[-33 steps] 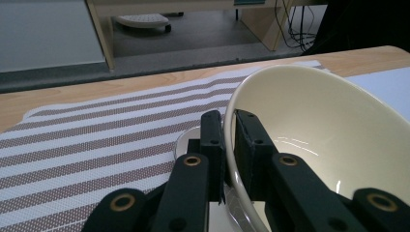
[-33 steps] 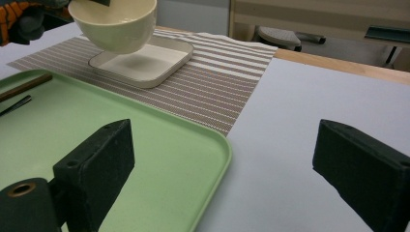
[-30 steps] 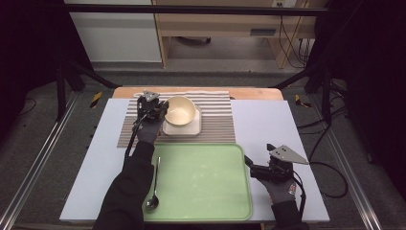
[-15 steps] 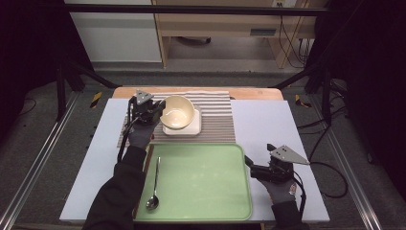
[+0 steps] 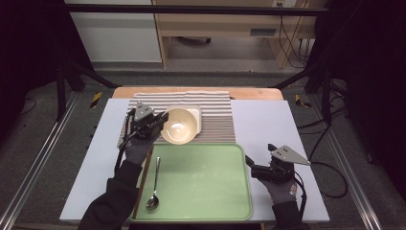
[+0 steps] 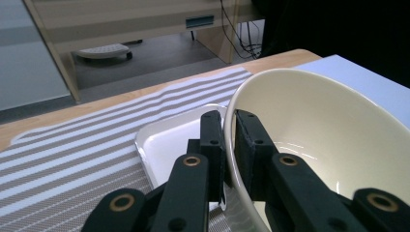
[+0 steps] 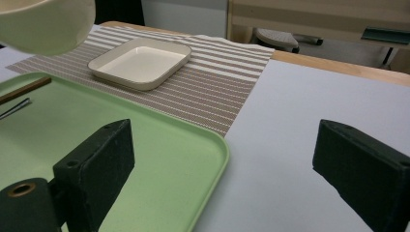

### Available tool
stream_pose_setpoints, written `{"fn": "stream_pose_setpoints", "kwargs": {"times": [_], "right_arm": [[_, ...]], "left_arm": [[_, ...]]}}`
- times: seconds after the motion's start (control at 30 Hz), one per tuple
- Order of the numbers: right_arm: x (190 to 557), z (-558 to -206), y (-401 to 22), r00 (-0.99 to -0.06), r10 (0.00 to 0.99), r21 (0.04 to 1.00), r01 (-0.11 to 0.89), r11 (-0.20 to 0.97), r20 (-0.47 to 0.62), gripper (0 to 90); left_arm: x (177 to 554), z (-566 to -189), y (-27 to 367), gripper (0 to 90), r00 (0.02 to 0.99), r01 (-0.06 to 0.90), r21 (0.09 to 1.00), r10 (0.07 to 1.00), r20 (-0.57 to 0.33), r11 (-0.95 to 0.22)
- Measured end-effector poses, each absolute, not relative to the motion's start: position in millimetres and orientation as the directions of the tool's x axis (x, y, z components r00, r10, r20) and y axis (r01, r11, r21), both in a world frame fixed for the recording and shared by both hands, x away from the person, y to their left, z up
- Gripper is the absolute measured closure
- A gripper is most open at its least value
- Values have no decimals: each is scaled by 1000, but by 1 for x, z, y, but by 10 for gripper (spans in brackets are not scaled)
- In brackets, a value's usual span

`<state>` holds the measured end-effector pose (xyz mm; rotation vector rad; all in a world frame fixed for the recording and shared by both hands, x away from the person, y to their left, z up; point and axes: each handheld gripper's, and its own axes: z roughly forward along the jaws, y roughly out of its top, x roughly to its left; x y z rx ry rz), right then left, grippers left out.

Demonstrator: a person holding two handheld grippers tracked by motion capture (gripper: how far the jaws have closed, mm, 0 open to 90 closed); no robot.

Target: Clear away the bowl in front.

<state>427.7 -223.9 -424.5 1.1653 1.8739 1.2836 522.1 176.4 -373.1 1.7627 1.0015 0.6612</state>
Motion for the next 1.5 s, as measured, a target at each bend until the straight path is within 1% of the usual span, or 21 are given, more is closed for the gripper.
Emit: {"fn": "stream_pose_setpoints", "kwargs": {"times": [0.27, 0.47, 0.83, 0.97, 1.07, 1.3, 1.5], "right_arm": [[428, -425, -224, -448, 894, 928, 339, 157, 12, 79], [427, -425, -224, -446, 895, 929, 336, 157, 10, 77], [427, -425, -223, -450, 893, 927, 336, 164, 5, 76], [427, -425, -223, -451, 893, 927, 336, 164, 6, 76], [427, -425, -222, -451, 892, 928, 336, 162, 8, 76], [427, -425, -222, -452, 892, 927, 337, 166, 5, 76], [428, -426, -222, -452, 892, 924, 342, 169, 5, 76]], "left_arm": [[498, -383, 175, 817, 552, 322, 926, 834, -13, -199], [493, -395, 173, 817, 567, 340, 916, 824, -19, -213], [497, -423, 162, 816, 577, 392, 882, 817, -15, -261], [499, -432, 160, 815, 580, 416, 869, 814, -27, -268], [500, -436, 158, 814, 581, 423, 861, 814, -19, -282], [504, -441, 161, 816, 575, 448, 850, 817, -35, -279], [506, -445, 163, 819, 567, 454, 838, 824, -7, -305]]}}
